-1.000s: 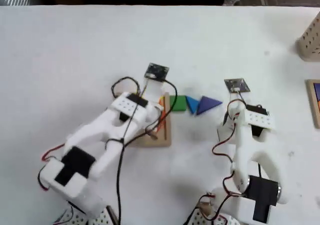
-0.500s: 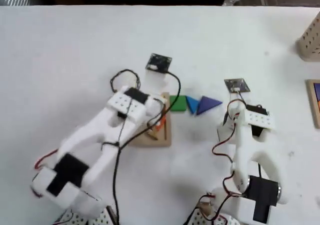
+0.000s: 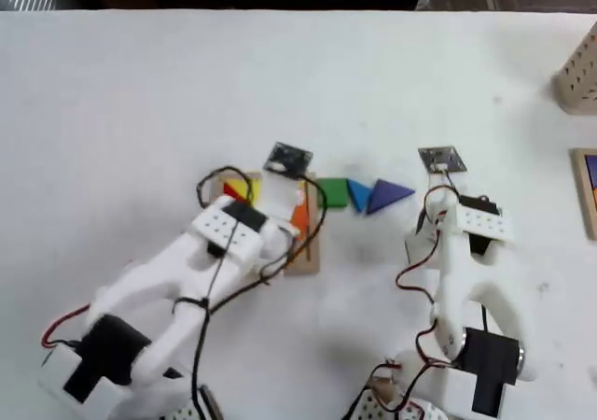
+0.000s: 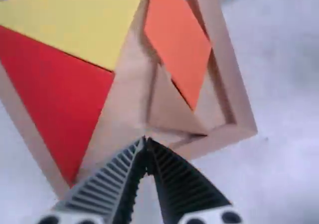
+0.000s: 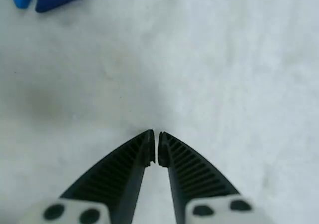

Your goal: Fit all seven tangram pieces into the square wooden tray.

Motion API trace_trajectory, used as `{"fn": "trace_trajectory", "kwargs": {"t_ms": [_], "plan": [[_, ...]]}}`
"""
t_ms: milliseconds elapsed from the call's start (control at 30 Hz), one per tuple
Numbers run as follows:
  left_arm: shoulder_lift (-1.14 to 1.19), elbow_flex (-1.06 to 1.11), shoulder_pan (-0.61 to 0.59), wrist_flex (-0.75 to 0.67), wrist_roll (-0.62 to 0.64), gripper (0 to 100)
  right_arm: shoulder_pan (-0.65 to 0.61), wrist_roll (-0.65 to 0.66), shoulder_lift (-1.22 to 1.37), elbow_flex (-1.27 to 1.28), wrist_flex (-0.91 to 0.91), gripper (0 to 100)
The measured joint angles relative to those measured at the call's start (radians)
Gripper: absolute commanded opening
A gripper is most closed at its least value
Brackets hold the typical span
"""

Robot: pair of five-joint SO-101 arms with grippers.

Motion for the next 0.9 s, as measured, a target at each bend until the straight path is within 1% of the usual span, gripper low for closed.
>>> {"fn": "trace_trajectory", "kwargs": {"t_ms": [133, 433, 567, 900], "plan": [[0.0, 0.0, 0.041, -0.017, 0.0, 2, 0.0, 0.0, 0.0, 0.0, 0.0, 2.4], [0.0, 0.0, 0.043, -0.046, 0.002, 2, 0.0, 0.0, 0.0, 0.0, 0.0, 2.4], [0.058, -0.003, 0.044, -0.087, 0.002, 2, 0.0, 0.0, 0.0, 0.0, 0.0, 2.4], [0.115, -0.054, 0.021, -0.091, 0.008, 2, 0.0, 0.0, 0.0, 0.0, 0.0, 2.4]]}}
